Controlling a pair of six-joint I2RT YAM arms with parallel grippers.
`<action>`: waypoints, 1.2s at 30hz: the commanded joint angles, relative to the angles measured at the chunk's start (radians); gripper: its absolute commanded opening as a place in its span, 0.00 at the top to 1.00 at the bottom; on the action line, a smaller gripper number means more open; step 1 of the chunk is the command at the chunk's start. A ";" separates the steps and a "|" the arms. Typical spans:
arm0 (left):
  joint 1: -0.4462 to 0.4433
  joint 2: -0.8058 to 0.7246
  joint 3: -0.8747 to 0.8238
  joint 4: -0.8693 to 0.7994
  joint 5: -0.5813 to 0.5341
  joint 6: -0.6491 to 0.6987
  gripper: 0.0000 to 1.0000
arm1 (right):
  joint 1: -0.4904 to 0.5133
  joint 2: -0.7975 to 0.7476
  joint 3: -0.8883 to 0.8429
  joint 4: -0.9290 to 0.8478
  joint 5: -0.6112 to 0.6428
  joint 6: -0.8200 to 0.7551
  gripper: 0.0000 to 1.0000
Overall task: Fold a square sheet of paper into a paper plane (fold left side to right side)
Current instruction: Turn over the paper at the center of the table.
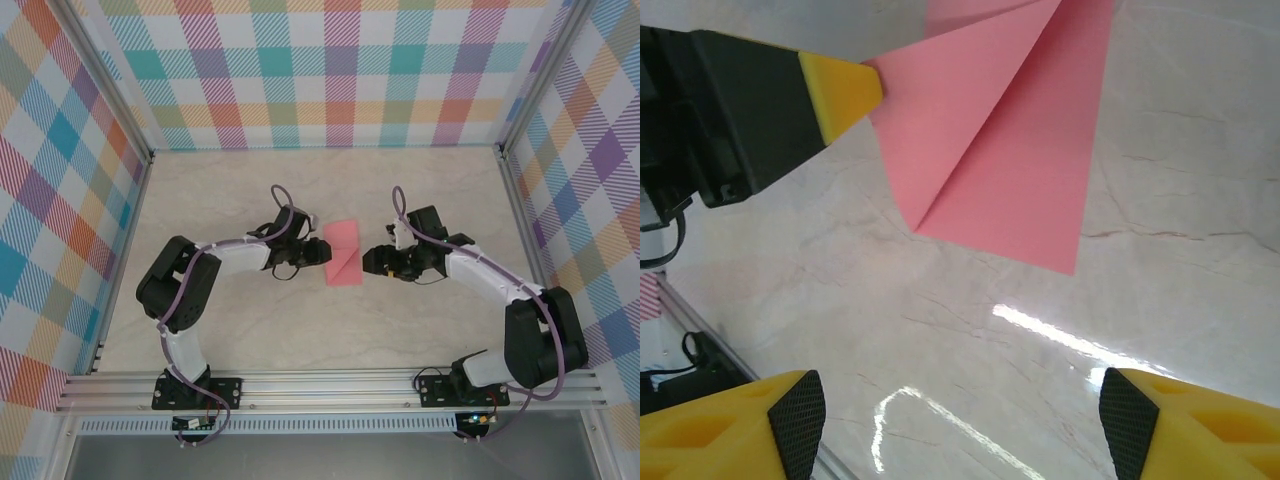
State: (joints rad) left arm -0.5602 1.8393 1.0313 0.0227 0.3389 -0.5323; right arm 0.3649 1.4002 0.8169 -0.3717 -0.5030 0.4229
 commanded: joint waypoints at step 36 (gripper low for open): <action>0.025 -0.136 -0.081 0.009 -0.066 -0.010 0.71 | 0.082 0.504 0.250 0.394 -0.107 0.270 0.69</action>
State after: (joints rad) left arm -0.5545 1.7664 0.9703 0.0360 0.2916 -0.5400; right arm 0.4355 1.9011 1.0569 -0.0448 -0.5690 0.6731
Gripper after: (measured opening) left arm 0.269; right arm 0.336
